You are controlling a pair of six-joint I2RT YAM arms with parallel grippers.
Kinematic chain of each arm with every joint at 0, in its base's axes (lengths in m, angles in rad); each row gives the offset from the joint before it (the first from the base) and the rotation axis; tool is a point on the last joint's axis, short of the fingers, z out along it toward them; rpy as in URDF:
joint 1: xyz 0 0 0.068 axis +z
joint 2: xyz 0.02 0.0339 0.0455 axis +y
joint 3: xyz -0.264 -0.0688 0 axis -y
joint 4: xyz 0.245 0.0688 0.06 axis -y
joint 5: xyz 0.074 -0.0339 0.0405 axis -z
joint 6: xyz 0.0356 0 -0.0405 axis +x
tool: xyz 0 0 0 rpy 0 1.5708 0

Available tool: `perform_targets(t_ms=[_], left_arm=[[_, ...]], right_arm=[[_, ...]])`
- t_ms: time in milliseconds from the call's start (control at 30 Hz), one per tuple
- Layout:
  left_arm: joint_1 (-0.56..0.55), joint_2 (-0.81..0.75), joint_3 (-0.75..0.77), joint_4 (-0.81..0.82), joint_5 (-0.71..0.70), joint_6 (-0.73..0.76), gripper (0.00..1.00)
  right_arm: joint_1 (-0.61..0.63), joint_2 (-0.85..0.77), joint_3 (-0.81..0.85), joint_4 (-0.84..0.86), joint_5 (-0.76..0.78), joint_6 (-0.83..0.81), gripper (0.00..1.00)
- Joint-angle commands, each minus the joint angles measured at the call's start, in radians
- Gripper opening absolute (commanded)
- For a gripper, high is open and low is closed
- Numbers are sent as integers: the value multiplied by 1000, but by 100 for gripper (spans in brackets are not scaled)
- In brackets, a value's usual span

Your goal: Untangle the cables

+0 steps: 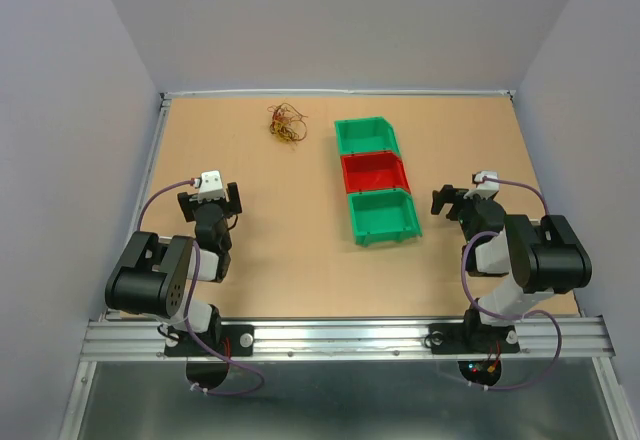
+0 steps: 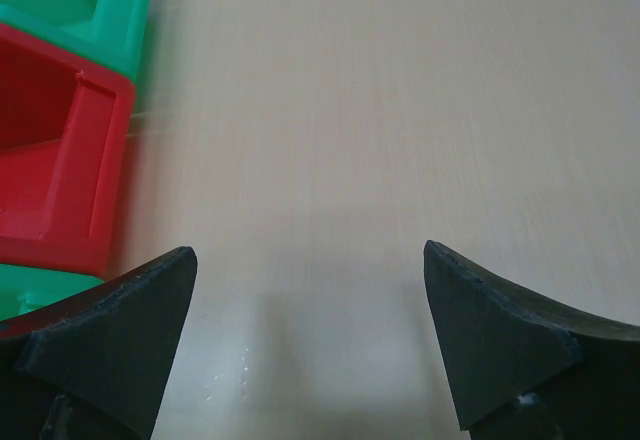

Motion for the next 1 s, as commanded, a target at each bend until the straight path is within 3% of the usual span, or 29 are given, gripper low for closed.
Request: perform_targets(t_ms=[0,233,333,433,467,567,633,767,967], left_arm=[[6,-15,22,341,-25,-5,99],[6,-34,-5,383,-9,22,99],[2,-134,-18,320,174,67,99],[1,-356,121,-117,388,177,99],[2,-425,239,-408,521,296,99],[2,-472,370,-755,568,362,99],[2,-482,386,-759,570,417,99],[2,-408,325,-554,487,431,99],[2,-92,588,-739,600,415,98]], right_arm=[[0,-10,29,54,-8,-14,100],[0,-10,29,54,-7,-14,100],[0,-10,29,54,-7,-14,100],[0,-10,29,54,-7,-14,100],[0,-10,28,54,-8,-14,100],[0,-8,31,54,-8,-12,100],[0,-8,31,54,-5,-12,100],[0,-10,29,56,-7,-12,100],[0,-8,37,45,-2,-14,100]])
